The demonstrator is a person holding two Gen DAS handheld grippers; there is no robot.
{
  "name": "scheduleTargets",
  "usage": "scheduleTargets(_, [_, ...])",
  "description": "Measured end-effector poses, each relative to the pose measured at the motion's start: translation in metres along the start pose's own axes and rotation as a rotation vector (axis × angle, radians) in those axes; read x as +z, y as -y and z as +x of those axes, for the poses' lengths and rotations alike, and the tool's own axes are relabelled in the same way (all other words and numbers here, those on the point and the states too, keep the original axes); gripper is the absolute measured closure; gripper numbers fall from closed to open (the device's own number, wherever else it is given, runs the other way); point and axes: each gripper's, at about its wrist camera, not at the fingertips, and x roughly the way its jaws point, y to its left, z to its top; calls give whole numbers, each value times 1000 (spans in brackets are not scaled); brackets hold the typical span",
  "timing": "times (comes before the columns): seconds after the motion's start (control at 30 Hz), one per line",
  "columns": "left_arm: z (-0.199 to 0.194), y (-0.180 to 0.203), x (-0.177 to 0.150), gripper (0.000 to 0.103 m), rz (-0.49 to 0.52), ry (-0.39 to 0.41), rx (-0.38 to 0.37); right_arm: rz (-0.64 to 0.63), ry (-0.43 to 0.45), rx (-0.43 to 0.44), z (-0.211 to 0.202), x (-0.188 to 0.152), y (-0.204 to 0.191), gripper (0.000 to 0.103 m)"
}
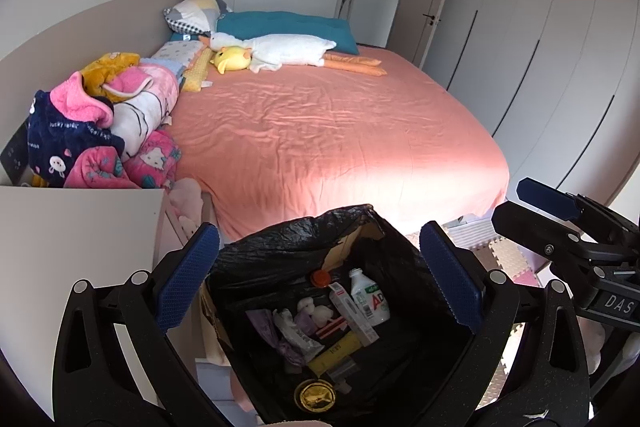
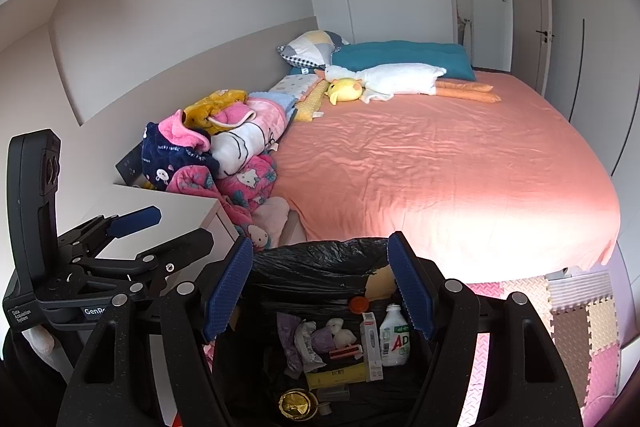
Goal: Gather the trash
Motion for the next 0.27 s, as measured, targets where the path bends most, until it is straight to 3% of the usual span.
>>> scheduleTargets(0.27, [4, 3, 1, 7, 8, -20, -17, 4, 6, -4, -2, 0, 2, 32])
